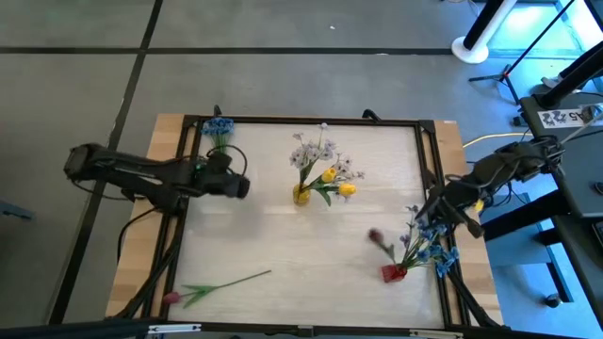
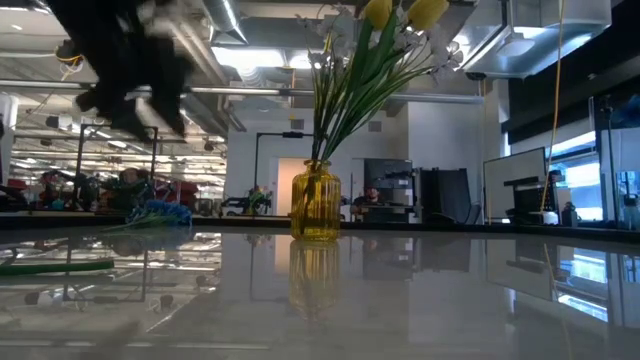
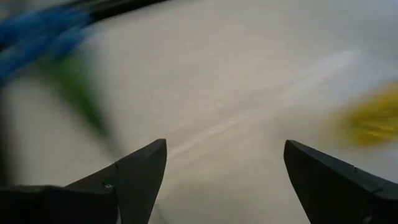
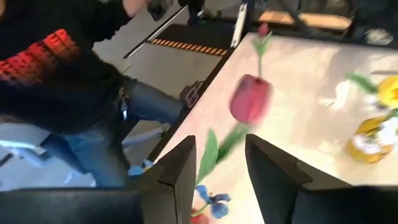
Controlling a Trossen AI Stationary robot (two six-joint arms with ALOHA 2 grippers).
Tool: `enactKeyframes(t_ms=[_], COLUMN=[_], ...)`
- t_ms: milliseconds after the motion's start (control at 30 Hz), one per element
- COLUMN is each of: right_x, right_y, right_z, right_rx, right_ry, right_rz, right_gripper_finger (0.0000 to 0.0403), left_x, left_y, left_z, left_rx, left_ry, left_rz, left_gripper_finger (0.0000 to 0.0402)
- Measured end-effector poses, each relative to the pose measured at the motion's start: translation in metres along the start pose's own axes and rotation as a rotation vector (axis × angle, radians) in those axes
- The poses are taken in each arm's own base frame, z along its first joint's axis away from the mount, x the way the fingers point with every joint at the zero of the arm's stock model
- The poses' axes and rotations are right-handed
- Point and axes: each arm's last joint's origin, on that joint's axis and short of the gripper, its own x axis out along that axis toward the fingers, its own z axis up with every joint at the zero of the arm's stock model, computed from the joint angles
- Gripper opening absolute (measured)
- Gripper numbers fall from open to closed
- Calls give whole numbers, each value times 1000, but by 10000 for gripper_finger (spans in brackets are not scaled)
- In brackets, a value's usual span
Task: Sort flowers into vase by color
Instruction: Put the blue flower into the red vase
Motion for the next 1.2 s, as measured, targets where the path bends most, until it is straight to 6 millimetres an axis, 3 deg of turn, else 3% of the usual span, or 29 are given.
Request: enactKeyframes(t_ms=[233,367,533,733,1033,1200], right_x=[-9,-9,-5,-4,10,18], right_y=[-1,-1,-1,-2,-5,-5], right_z=[8,9,8,5,-5,-2], right_rx=[-49,-59,-55,-53,-22,13], right_ry=[-52,-60,-34,-8,30,34], right_rz=[-92,-96,-99,-97,-97,-82], right_gripper_finger=[158,166,168,168,168,168], left_x=[56,89,119,136,164,164], left_y=[22,45,69,97,102,108], left_z=[14,20,38,52,34,25], left_rx=[-179,-248,-329,-405,-429,-454], left_ry=[134,219,200,159,211,254], left_rz=[361,530,514,577,540,609], left_gripper_finger=[317,302,275,263,258,205])
